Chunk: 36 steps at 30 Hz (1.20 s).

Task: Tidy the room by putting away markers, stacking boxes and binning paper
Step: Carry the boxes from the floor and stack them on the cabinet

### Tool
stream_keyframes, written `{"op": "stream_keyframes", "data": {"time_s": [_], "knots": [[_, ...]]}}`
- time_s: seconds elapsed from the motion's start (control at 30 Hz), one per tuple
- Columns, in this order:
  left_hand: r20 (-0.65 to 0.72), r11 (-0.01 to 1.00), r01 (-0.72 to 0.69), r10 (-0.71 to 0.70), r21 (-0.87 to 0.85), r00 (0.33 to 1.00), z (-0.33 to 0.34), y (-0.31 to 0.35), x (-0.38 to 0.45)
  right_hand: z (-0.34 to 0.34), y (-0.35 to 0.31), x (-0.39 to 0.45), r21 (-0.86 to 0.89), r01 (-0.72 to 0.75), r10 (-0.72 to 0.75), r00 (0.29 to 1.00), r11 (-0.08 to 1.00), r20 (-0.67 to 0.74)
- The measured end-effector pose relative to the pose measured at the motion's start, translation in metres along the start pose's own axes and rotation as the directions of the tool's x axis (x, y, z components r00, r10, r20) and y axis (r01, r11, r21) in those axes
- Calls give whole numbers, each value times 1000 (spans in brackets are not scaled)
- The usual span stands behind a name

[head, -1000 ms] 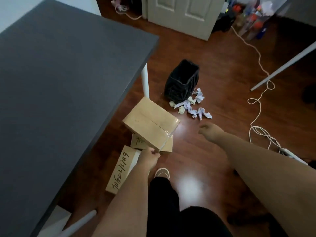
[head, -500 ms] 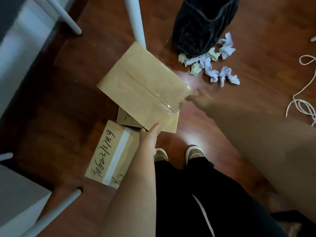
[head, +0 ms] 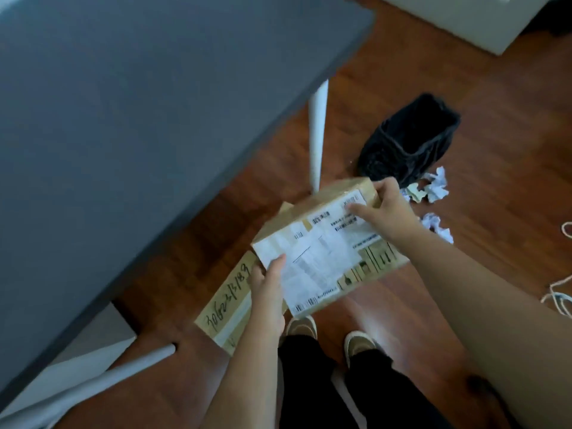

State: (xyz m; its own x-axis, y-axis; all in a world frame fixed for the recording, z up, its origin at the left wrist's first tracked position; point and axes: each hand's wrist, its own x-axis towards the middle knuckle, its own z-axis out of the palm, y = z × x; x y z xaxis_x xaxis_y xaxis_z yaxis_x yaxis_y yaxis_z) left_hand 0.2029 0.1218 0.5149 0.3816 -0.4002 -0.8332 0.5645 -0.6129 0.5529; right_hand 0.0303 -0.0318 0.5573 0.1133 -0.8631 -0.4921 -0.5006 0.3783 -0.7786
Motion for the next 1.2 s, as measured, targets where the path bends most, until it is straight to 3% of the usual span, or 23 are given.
{"op": "stream_keyframes", "data": {"time_s": [0.17, 0.27, 0.43, 0.57, 0.63, 0.73, 0.87, 1.03, 1.2], "knots": [[122, 988, -146, 139, 53, 983, -6, 57, -127, -67, -106, -98, -296, 27, -51, 996, 955, -76], [178, 972, -232, 237, -45, 955, -7, 84, -196, -101, -161, -159, -329, 136, -188, 973, 935, -134], [57, 837, -448, 488, -316, 871, -42, 131, -292, -118, -255, -246, -284, 438, -492, 856, 853, -158], [-54, 732, -563, 590, -384, 805, -97, 154, -346, -90, -320, -309, -295, 608, -652, 755, 737, -72], [-158, 660, -657, 652, -364, 742, -140, 159, -369, -63, -345, -340, -207, 686, -708, 705, 697, -46], [-388, 528, -807, 708, -266, 590, -223, 160, -408, -1, -364, -397, 50, 766, -767, 642, 640, -11], [-620, 385, -921, 708, -66, 340, -360, 142, -471, 117, -357, -487, 375, 705, -780, 620, 602, 85], [-723, 359, -919, 677, 162, 137, -518, 100, -551, 258, -345, -599, 646, 559, -820, 539, 521, 195], [-781, 379, -885, 624, 270, 28, -626, 75, -585, 358, -352, -674, 766, 480, -879, 420, 427, 226]]}}
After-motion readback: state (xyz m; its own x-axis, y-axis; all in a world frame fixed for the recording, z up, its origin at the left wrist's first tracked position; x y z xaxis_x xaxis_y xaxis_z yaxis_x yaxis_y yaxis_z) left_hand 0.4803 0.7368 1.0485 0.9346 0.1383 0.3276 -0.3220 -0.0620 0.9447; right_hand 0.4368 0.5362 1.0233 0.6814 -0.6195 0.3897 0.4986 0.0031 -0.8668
